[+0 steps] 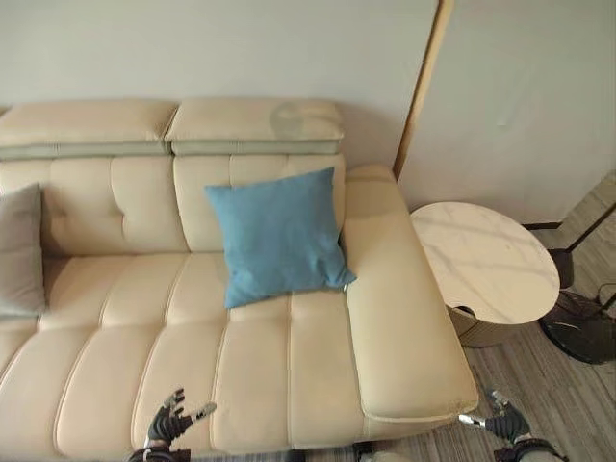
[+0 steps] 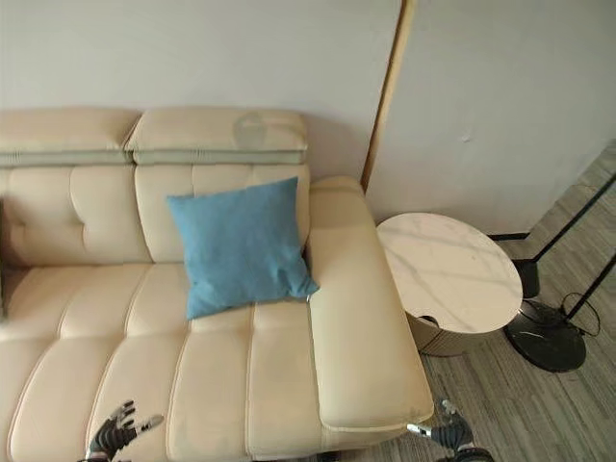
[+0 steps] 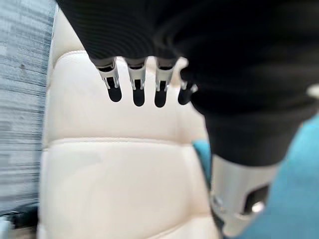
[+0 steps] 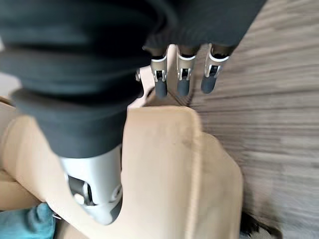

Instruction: Pick up all the scattered cushions and arrange them neatly on the sofa.

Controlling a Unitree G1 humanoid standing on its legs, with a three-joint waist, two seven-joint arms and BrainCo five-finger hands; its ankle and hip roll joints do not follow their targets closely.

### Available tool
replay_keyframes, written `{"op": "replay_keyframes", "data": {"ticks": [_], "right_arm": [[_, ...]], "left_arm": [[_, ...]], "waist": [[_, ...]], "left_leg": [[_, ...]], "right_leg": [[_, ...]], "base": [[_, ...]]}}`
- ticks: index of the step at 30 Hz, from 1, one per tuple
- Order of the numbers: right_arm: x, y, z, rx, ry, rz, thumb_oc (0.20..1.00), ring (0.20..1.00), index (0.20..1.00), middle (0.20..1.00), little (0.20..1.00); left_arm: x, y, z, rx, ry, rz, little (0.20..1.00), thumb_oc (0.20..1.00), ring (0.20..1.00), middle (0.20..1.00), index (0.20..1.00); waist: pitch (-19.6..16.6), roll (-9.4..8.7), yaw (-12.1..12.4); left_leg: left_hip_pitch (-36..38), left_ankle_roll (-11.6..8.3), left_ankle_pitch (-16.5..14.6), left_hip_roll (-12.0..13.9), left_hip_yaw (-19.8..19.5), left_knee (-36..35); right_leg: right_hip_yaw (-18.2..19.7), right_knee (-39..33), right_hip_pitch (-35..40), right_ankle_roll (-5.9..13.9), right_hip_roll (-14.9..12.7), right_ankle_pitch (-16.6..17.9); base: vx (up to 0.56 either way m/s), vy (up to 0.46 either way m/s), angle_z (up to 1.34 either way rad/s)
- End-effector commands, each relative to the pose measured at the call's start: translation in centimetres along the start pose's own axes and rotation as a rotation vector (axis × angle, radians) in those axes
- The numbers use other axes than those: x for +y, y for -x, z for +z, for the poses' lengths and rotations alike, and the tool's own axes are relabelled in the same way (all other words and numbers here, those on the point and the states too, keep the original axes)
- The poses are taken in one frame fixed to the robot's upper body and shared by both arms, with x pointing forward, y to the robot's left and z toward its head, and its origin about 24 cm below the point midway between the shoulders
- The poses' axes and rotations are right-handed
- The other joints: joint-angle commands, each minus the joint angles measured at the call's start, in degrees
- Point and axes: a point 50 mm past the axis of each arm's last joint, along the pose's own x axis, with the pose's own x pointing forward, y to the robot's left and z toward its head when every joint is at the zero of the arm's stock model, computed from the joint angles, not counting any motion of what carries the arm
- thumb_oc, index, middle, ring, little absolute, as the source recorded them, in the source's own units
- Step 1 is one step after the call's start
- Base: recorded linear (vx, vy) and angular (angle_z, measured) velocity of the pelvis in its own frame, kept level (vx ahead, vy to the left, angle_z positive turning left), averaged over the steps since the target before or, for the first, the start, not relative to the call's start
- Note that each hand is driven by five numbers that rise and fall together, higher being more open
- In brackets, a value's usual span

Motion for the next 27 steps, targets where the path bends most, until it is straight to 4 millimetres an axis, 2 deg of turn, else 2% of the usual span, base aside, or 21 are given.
{"op": "replay_keyframes", "data": {"ticks": [1,2,3,4,5,6,7,9,11,12,13,15,17,20,27], "right_arm": [[-0.6,-1.6,6.4,-0.216,-0.004,-0.027,1.0,1.0,1.0,1.0,1.0],[-0.3,-1.6,6.3,-0.21,0.008,-0.017,1.0,1.0,1.0,1.0,1.0],[-0.2,-1.6,6.4,-0.215,0.01,-0.014,1.0,1.0,1.0,1.0,1.0],[-0.2,-1.5,6.1,-0.21,0.02,-0.021,1.0,1.0,1.0,1.0,1.0],[-0.2,-1.5,6.1,-0.21,0.02,-0.021,1.0,1.0,1.0,1.0,1.0],[-0.2,-1.3,6.2,-0.223,0.017,-0.019,1.0,1.0,1.0,1.0,1.0],[-0.1,-1.3,6.2,-0.219,0.011,-0.013,1.0,1.0,1.0,1.0,1.0],[-0.4,-1.6,6.4,-0.216,0.002,-0.026,1.0,1.0,1.0,1.0,1.0],[-1.0,-1.6,6.9,-0.23,0.006,-0.047,1.0,1.0,1.0,1.0,1.0],[-1.3,-1.7,7.0,-0.232,0.004,-0.058,1.0,1.0,1.0,1.0,1.0],[-1.5,-1.7,6.9,-0.225,-0.002,-0.066,1.0,1.0,1.0,1.0,1.0],[-1.5,-1.7,6.5,-0.209,-0.007,-0.063,1.0,1.0,1.0,1.0,1.0],[-1.3,-1.6,6.3,-0.207,-0.007,-0.05,1.0,1.0,1.0,1.0,1.0],[-1.0,-1.6,6.0,-0.195,-0.01,-0.038,1.0,1.0,1.0,1.0,1.0],[-0.6,-1.6,5.2,-0.161,-0.05,-0.024,1.0,1.0,1.0,1.0,1.0]], "left_arm": [[1.6,-1.4,4.9,-0.177,-0.076,0.053,1.0,1.0,1.0,1.0,1.0],[1.5,-1.4,4.8,-0.168,-0.084,0.052,1.0,1.0,1.0,1.0,1.0],[1.4,-1.4,4.6,-0.158,-0.085,0.051,1.0,1.0,1.0,1.0,1.0],[1.5,-1.3,3.6,-0.119,-0.097,0.059,1.0,1.0,1.0,1.0,1.0],[1.5,-1.3,3.6,-0.12,-0.097,0.059,1.0,1.0,1.0,1.0,1.0],[1.0,-1.2,3.7,-0.133,-0.095,0.04,1.0,1.0,1.0,1.0,1.0],[0.8,-1.3,3.9,-0.136,-0.095,0.035,1.0,1.0,1.0,1.0,1.0],[0.2,-1.6,4.1,-0.144,-0.075,0.04,1.0,1.0,1.0,1.0,1.0],[-0.6,-1.9,4.9,-0.17,-0.078,0.027,1.0,1.0,1.0,1.0,1.0],[-0.9,-2.0,5.2,-0.177,-0.08,0.015,1.0,1.0,1.0,1.0,1.0],[-1.3,-2.1,5.2,-0.176,-0.093,-0.002,1.0,1.0,1.0,1.0,1.0],[-1.4,-2.0,5.2,-0.176,-0.094,-0.01,1.0,1.0,1.0,1.0,1.0],[-1.3,-2.0,5.0,-0.169,-0.081,-0.008,1.0,1.0,1.0,1.0,1.0],[-1.2,-1.9,4.7,-0.164,-0.068,0.003,1.0,1.0,1.0,1.0,1.0],[0.2,-1.7,3.7,-0.119,-0.076,0.038,1.0,1.0,1.0,1.0,1.0]], "waist": [[6.0,0.95,0.3],[5.6,1.56,1.0],[5.1,1.72,1.4],[4.5,1.46,2.3],[4.3,1.58,2.4],[4.6,0.66,3.0],[4.5,0.18,3.4],[4.9,0.36,3.7],[6.0,0.92,3.6],[6.3,1.1,3.4],[6.4,0.44,2.5],[6.2,-0.66,1.7],[6.0,-1.45,1.1],[5.9,-1.31,1.1],[3.7,-0.72,1.2]], "left_leg": [[-1.9,-1.24,-3.2,0.7,-1.9,2.9],[-2.5,-1.19,-2.1,1.5,-1.5,2.1],[-2.7,-1.21,-1.7,1.7,-1.4,1.5],[-3.8,-1.61,-1.0,1.6,-0.8,1.6],[-4.0,-1.64,-1.0,1.8,-0.8,1.7],[-5.2,-2.05,-0.3,1.1,-1.2,2.1],[-7.2,-2.67,0.9,1.1,-1.3,2.6],[-11.1,-4.47,4.0,1.1,-1.3,3.2],[-13.3,-6.3,5.8,0.8,-1.4,2.8],[-14.2,-6.66,5.4,0.5,-1.9,3.1],[-13.4,-5.57,2.4,-0.2,-3.3,5.3],[-11.6,-4.56,-1.2,-0.2,-5.3,8.4],[-8.9,-4.41,-4.6,0.2,-7.7,10.4],[-7.7,-4.38,-4.9,0.3,-10.4,10.1],[-2.5,-4.13,-4.4,0.2,-9.0,3.7]], "right_leg": [[-2.6,13.7,-0.5,2.56,1.4,-7.8],[-3.0,18.3,1.2,1.33,1.1,-10.8],[-2.9,20.0,2.4,0.97,0.8,-11.6],[-2.3,20.7,5.8,1.53,0.5,-12.1],[-2.2,20.4,5.7,1.49,0.6,-11.8],[-1.5,15.9,9.1,0.76,1.4,-14.6],[-0.6,12.0,10.1,0.13,2.1,-15.7],[1.0,6.3,9.9,-0.82,4.2,-14.8],[1.2,3.9,9.1,-1.42,5.2,-13.8],[0.8,3.3,8.5,-1.54,5.4,-13.3],[-0.4,3.2,7.4,-1.13,4.2,-12.1],[-1.2,3.2,6.3,-0.81,2.7,-10.4],[-1.6,3.5,5.6,-0.95,1.6,-9.5],[-1.7,2.6,5.9,-0.92,2.0,-9.3],[-2.1,1.3,7.9,-0.19,1.9,-8.8]], "base": [[-0.38,-0.04,-0.15],[-0.32,-0.07,-0.05],[-0.32,-0.165,0.0],[-0.19,-0.133,-0.04],[-0.19,-0.176,-0.09],[-0.13,-0.123,-0.15],[-0.23,-0.198,-0.11],[-0.27,-0.167,0.08],[-0.28,-0.107,0.32],[-0.35,-0.076,0.18],[-0.27,-0.047,0.26],[-0.16,-0.018,0.51],[-0.07,0.004,0.54],[0.02,0.008,0.21],[0.06,0.07,0.07]]}}
